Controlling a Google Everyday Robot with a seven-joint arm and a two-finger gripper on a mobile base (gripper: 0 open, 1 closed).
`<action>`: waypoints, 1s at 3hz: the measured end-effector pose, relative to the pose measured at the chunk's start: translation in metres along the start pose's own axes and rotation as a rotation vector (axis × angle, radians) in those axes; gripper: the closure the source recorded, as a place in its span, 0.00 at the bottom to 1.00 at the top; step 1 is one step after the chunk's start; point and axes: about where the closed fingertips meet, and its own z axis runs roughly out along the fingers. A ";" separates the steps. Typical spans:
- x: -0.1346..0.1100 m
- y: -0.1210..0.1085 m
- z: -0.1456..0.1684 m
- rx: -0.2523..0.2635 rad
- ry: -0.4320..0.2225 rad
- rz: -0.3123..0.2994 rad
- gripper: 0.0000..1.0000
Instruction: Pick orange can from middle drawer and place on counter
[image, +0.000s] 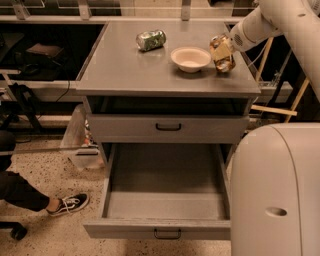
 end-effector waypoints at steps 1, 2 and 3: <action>0.000 0.000 0.000 0.000 0.000 0.000 0.12; 0.000 0.000 0.000 0.000 0.000 0.000 0.00; 0.000 0.000 0.000 0.000 0.000 0.000 0.00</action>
Offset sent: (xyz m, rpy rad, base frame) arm 0.0000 0.0000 0.0000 0.0000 0.0000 0.0000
